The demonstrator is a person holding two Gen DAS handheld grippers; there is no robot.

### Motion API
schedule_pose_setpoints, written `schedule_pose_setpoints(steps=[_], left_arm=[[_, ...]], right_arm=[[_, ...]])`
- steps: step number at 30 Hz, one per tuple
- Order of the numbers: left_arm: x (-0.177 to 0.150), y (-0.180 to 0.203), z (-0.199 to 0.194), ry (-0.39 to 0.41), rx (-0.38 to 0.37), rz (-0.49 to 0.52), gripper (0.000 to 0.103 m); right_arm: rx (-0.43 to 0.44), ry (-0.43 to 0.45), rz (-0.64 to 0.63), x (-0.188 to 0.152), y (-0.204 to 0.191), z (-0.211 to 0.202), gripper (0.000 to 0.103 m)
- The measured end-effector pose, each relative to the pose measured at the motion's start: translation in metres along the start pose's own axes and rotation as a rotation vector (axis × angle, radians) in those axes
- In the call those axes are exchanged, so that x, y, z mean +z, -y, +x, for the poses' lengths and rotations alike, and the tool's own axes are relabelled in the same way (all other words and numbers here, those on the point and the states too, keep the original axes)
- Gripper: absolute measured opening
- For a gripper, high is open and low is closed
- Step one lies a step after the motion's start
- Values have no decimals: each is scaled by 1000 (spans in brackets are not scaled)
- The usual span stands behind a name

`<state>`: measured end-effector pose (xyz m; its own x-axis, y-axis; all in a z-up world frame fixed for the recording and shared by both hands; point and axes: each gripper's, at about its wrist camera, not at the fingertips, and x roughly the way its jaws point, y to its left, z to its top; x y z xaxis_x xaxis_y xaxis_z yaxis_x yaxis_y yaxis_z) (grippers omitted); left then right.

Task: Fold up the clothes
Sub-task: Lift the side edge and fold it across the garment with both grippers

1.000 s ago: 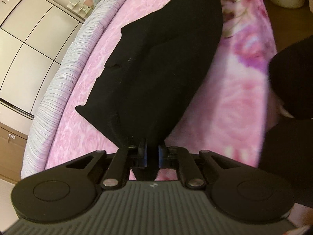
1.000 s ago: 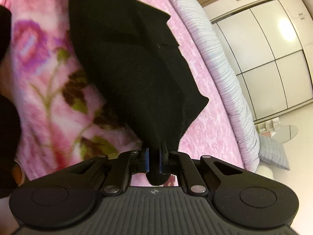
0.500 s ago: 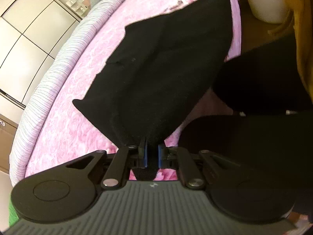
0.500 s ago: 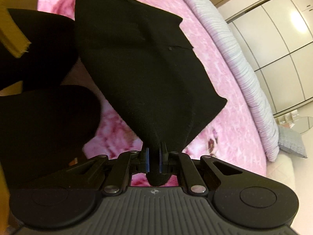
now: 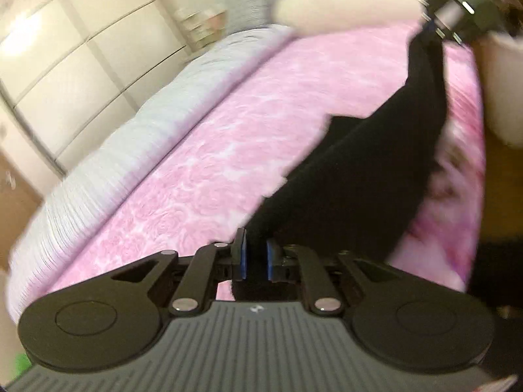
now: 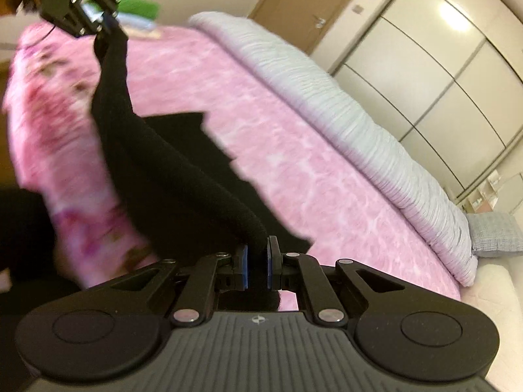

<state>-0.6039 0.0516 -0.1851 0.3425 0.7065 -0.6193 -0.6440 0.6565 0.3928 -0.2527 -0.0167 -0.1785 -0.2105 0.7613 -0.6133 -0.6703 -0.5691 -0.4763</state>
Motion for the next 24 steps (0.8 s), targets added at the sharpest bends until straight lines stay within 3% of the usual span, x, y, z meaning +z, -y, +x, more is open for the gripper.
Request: schedule_pose_setpoints(steps=[2, 3, 4, 5, 6, 11, 14, 17, 22, 23, 24], left_arm=[[8, -37, 43, 0, 16, -133, 18], [10, -56, 63, 0, 24, -203, 20], [7, -71, 80, -2, 28, -285, 20], [1, -84, 91, 3, 29, -362, 19], [-7, -96, 102, 8, 24, -440, 24], [-75, -124, 143, -42, -128, -811, 26], [-108, -126, 154, -64, -206, -955, 28], [-123, -121, 153, -62, -226, -1000, 40], [-119, -115, 172, -63, -218, -992, 35], [-115, -114, 179, -69, -210, -972, 21], [-111, -111, 186, -70, -199, -939, 5]], right_arm=[[-30, -17, 44, 13, 28, 39, 12], [-66, -31, 93, 17, 41, 60, 21], [-111, -47, 152, 21, 55, 83, 43], [-145, -55, 209, 23, 66, 100, 49], [-152, -57, 273, 21, 76, 114, 48], [-14, -93, 631, -24, 104, 165, 54], [70, -161, 814, -63, 108, 193, 54], [126, -180, 988, -87, 104, 209, 56], [125, -180, 1108, -103, 100, 232, 56], [137, -173, 1115, -104, 98, 235, 51], [129, -168, 1106, -104, 95, 238, 27]])
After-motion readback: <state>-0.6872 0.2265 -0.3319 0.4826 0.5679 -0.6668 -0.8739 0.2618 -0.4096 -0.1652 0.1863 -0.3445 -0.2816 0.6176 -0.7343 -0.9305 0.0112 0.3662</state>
